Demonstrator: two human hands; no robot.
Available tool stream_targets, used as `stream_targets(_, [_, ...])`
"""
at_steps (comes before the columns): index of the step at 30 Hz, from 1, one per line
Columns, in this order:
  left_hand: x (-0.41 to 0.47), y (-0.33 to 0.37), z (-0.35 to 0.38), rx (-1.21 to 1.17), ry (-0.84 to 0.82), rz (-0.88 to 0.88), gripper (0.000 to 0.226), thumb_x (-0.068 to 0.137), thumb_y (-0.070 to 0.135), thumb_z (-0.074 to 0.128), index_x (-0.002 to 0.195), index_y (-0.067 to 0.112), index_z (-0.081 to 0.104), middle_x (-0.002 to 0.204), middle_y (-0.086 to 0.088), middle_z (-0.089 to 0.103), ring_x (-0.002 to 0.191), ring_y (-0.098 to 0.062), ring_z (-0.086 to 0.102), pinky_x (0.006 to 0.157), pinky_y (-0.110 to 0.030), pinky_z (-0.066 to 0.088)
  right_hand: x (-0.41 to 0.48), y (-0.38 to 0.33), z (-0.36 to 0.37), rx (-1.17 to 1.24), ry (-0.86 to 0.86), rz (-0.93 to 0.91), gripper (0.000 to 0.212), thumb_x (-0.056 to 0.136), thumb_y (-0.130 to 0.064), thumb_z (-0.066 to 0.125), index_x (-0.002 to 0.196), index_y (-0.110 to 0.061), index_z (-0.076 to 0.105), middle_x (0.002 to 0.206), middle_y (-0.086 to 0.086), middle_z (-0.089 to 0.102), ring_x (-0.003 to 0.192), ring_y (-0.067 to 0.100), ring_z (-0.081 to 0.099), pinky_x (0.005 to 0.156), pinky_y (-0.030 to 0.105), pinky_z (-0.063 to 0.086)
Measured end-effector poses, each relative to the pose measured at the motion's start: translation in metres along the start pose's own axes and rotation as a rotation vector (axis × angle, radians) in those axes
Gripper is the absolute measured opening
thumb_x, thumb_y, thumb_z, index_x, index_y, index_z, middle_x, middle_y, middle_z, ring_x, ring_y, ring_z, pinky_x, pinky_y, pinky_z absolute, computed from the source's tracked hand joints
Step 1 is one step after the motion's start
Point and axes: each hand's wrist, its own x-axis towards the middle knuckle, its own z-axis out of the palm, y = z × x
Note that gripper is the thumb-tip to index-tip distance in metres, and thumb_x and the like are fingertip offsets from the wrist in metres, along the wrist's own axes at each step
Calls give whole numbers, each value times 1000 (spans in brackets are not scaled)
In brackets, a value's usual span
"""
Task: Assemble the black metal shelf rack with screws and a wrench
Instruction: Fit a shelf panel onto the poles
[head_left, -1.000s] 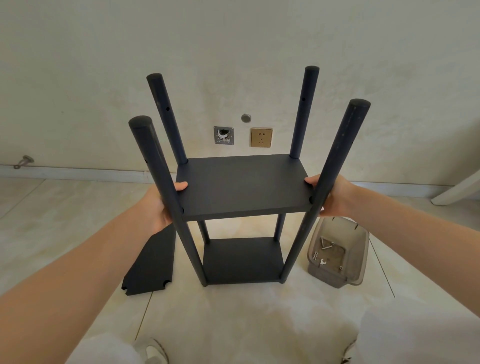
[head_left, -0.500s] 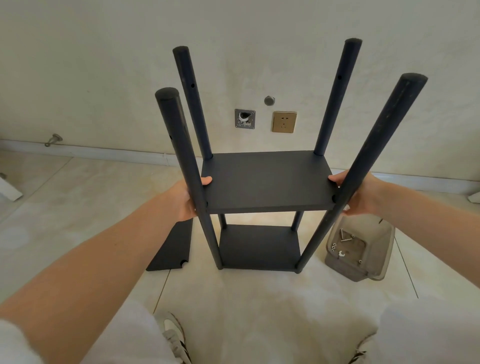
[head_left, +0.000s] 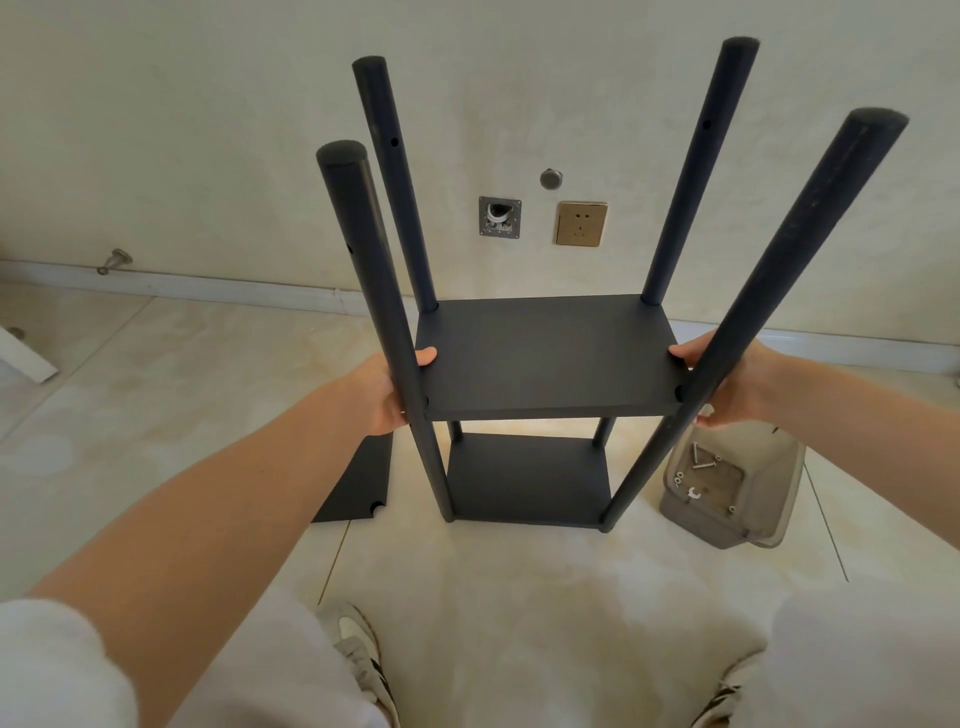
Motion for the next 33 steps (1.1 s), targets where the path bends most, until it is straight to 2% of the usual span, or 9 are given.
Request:
stream_targets(5, [5, -1, -4, 32, -2, 3, 48, 88, 21, 75, 130, 4, 59, 123, -11, 68, 97, -27, 68, 74, -39, 56, -3, 2, 3, 0, 17, -8, 21, 85, -20, 68, 70, -13, 54, 71, 6, 59, 73, 24, 54, 74, 37, 43])
stream_targets(8, [11, -4, -5, 57, 0, -17, 49, 86, 22, 76, 128, 4, 60, 123, -12, 68, 103, -29, 67, 77, -40, 56, -6, 4, 3, -12, 17, -3, 21, 85, -19, 67, 70, -13, 54, 71, 7, 58, 72, 24, 54, 83, 38, 41])
stream_targets(12, [15, -5, -4, 55, -2, -20, 36, 85, 23, 77, 114, 5, 64, 113, -10, 70, 90, -26, 70, 64, -39, 55, -9, 3, 5, -17, 47, 1, 20, 85, -18, 67, 71, -12, 54, 75, 7, 58, 74, 24, 54, 85, 39, 41])
stream_targets(14, [17, -6, -3, 25, 18, -7, 35, 86, 20, 76, 114, 3, 63, 116, -11, 69, 94, -28, 69, 67, -41, 55, -10, 2, 7, -13, 60, 21, 21, 86, -19, 67, 71, -12, 54, 76, 7, 59, 75, 24, 54, 85, 40, 41])
stream_targets(18, [18, -12, -2, 7, 181, 103, 25, 104, 14, 44, 122, -1, 56, 118, -16, 64, 114, -35, 62, 92, -50, 52, -12, 1, 7, -14, 71, 58, 21, 87, -20, 64, 70, -12, 55, 79, 8, 59, 77, 25, 53, 86, 39, 40])
stream_targets(20, [17, -17, -4, 12, 268, 122, 26, 107, 9, 30, 118, 2, 53, 112, -16, 63, 106, -36, 60, 84, -48, 51, -14, 2, 8, -11, 76, 66, 20, 87, -20, 63, 71, -12, 55, 78, 7, 59, 76, 24, 54, 87, 38, 39])
stream_targets(26, [9, -28, -8, 442, 410, 120, 18, 103, 4, 49, 116, -1, 61, 108, -21, 67, 94, -35, 69, 80, -40, 57, -22, 3, 15, 0, 122, 52, 24, 93, -21, 54, 70, -12, 56, 77, 9, 61, 75, 25, 56, 88, 41, 41])
stream_targets(31, [-9, -32, 8, 379, 305, 36, 21, 103, 1, 43, 122, 2, 50, 115, -18, 65, 102, -34, 70, 60, -32, 56, -32, 10, 23, 43, 133, 53, 27, 95, -25, 47, 72, -14, 54, 74, 7, 60, 73, 24, 56, 86, 40, 40])
stream_targets(33, [-13, -34, 19, 388, 280, 64, 26, 99, 0, 49, 125, -1, 48, 120, -18, 63, 95, -31, 71, 66, -35, 59, -37, 15, 26, 85, 145, 50, 24, 96, -27, 46, 79, -14, 54, 82, 7, 60, 76, 24, 54, 83, 38, 39])
